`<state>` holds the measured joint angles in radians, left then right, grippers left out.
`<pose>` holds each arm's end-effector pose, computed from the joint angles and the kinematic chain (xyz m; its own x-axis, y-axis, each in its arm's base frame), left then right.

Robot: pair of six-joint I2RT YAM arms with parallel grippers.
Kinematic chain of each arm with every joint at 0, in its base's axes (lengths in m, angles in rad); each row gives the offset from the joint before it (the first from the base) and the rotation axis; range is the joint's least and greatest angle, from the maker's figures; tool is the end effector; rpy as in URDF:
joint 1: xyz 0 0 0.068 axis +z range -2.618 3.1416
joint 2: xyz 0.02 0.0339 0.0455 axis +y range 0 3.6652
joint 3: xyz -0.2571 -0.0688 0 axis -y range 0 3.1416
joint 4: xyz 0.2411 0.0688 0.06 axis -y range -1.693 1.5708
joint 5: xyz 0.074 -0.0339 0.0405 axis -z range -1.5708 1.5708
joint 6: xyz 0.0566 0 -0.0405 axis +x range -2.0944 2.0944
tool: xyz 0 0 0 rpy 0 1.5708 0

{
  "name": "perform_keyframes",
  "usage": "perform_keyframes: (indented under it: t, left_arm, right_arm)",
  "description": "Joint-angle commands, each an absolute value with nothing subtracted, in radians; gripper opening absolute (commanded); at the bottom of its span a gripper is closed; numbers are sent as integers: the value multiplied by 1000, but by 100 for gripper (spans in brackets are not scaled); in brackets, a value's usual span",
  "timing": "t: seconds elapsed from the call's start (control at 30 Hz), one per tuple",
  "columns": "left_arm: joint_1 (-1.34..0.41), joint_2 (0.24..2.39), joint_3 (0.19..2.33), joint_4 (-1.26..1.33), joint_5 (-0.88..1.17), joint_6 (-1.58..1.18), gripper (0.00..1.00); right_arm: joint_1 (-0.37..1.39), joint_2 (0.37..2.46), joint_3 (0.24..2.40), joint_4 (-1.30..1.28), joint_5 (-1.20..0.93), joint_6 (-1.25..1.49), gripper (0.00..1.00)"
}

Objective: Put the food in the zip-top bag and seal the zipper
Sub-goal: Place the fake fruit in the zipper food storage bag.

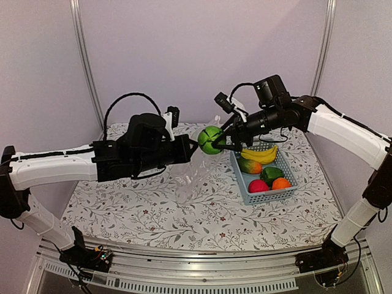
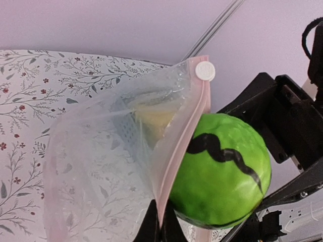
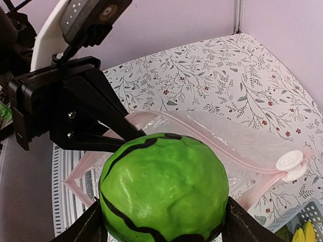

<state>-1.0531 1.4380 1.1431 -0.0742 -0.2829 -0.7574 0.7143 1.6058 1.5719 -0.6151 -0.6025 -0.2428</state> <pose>0.1888 -0.2996 0.3094 -0.6145 -0.2541 -0.7469 0.3900 0.7251 -0.5676 0.2571 0.2654 0.3493 -0.2315 -0.4629 -0.8557 -0.9648 0.2220 0.1409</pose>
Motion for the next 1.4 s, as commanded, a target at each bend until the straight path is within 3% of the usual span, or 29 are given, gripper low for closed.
perform_keyframes:
  t: [0.0,0.3,0.77,1.0,1.37]
  left_arm:
    - [-1060,1401,1129,-16,-289,-774,0]
    - [-1061,1424,1133,21,-275,-774,0]
    - [-1061,1409,1132,31,-261,-771,0]
    - [-1055,1382,1106,24,-285,-776,0]
    - [-1025,1374,1085,22,-267,-787,0]
  right_arm:
    - [721,1645,1552,-614,-512,-237,47]
    - [782,1683,1566,-657,-381,-284,49]
    - [839,1702,1594,-665,-311,-314,61]
    - [839,1684,1636,-683,-331,-329,79]
    - [838,1605,1628,-689,-332,-363,89]
